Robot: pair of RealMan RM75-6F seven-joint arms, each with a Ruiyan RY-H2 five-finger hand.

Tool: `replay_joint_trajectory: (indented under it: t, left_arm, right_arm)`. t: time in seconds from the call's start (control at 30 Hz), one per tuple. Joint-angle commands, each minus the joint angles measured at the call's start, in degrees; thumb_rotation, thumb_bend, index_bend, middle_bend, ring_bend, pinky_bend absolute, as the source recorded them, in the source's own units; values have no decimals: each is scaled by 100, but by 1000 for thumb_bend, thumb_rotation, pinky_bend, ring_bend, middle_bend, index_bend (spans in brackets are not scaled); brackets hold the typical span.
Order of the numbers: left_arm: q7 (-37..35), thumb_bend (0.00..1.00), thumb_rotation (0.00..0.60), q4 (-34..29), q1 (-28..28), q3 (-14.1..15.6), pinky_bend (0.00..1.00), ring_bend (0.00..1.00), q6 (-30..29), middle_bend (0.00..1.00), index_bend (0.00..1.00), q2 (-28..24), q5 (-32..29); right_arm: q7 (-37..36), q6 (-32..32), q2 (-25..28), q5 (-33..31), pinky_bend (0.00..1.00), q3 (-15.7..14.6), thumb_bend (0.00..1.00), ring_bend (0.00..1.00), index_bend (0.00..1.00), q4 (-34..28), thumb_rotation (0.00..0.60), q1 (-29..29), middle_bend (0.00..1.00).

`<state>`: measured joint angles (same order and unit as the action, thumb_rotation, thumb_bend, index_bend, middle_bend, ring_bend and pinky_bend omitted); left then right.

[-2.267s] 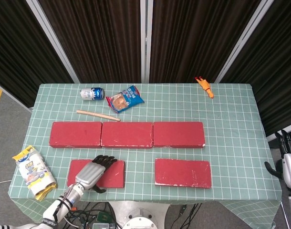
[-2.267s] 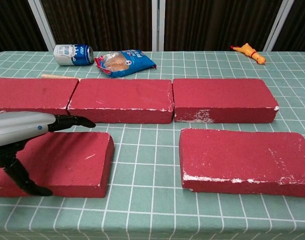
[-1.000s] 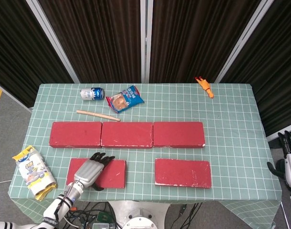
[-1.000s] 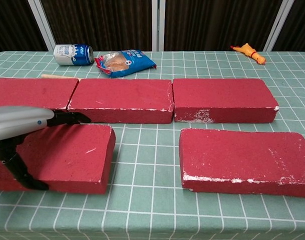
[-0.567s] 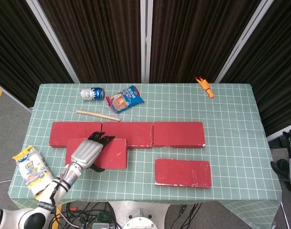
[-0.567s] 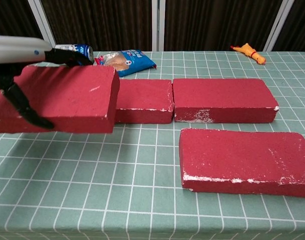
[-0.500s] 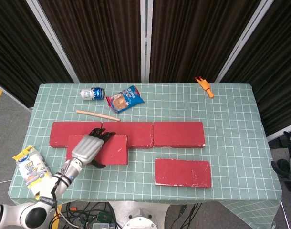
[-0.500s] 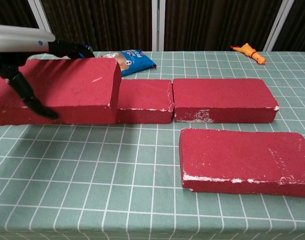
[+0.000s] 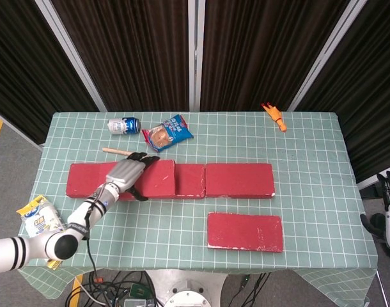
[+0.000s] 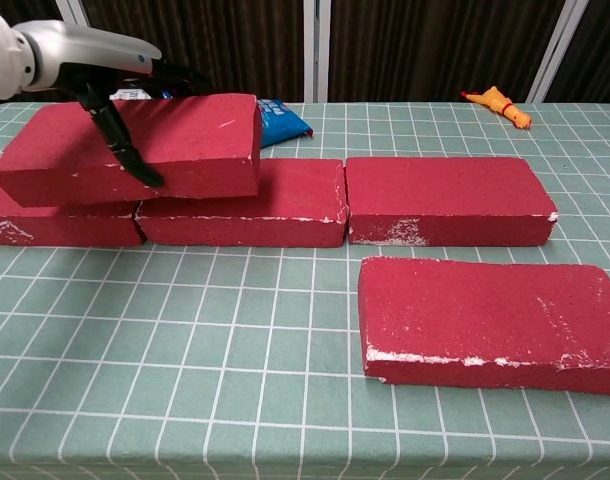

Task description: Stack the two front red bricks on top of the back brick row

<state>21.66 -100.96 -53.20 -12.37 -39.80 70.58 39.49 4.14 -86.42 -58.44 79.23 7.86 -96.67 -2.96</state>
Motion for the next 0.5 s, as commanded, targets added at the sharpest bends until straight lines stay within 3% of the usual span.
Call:
replay_joint_trajectory:
  t: [0.03,0.5]
  left_arm:
    - [-196,76,600,347,-189,62,3,0,232,248,94,208,-18]
    - [-498,76,600,1086,-612,322,1,0,540,255,100,616,156]
  right_arm:
    - [43,4,7,-31,0,7,177,0,0,-37,600,-2,0]
    - [52,115,-19,-200,0,30,177,0,0,22,600,-25,0]
